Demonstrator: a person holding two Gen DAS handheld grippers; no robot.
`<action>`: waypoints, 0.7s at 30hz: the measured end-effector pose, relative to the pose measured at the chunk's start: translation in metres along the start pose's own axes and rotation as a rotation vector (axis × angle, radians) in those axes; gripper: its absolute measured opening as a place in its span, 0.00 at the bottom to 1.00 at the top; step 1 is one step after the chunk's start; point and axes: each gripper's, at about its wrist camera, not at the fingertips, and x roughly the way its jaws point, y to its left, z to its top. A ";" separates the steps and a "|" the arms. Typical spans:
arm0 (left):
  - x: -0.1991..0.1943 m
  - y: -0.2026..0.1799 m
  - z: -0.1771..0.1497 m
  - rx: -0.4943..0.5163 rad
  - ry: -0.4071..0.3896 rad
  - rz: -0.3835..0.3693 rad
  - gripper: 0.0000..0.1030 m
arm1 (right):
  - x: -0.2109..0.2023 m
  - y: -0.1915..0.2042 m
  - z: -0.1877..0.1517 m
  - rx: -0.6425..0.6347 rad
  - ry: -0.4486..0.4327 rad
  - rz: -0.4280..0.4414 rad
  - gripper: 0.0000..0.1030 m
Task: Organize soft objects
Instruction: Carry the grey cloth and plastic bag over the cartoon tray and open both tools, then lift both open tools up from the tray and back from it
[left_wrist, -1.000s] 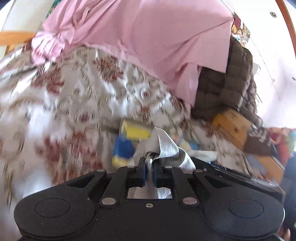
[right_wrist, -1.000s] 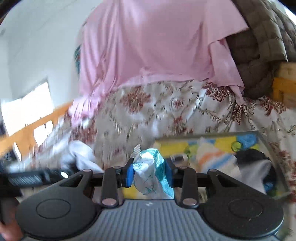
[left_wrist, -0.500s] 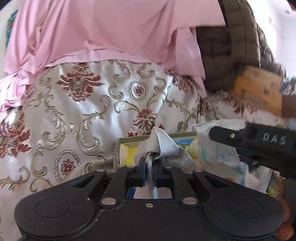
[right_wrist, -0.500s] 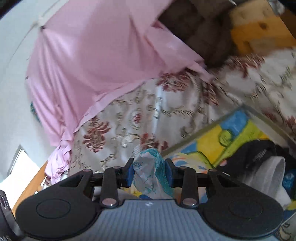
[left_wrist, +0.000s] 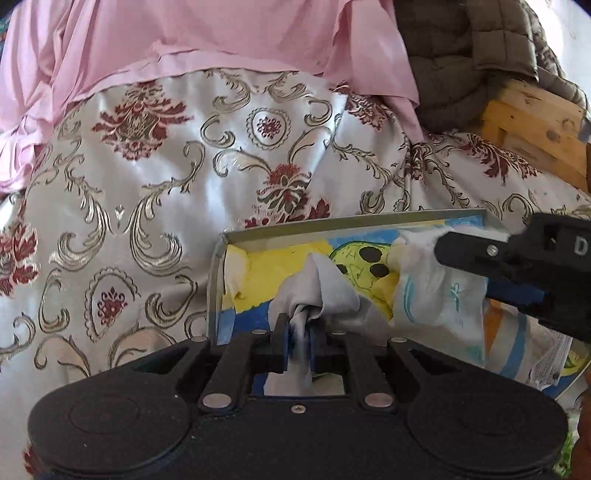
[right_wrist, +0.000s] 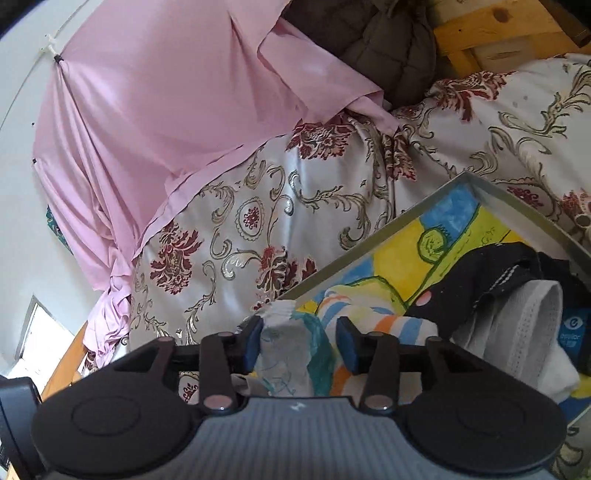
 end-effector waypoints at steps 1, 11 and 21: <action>0.000 0.000 0.000 -0.011 0.003 -0.002 0.12 | -0.002 0.000 0.001 0.003 -0.001 0.004 0.52; -0.006 -0.005 0.001 -0.062 0.009 0.019 0.31 | -0.017 -0.007 0.009 -0.002 -0.006 -0.001 0.69; -0.037 -0.013 0.005 -0.092 -0.043 0.034 0.56 | -0.041 -0.005 0.016 -0.032 -0.030 -0.011 0.86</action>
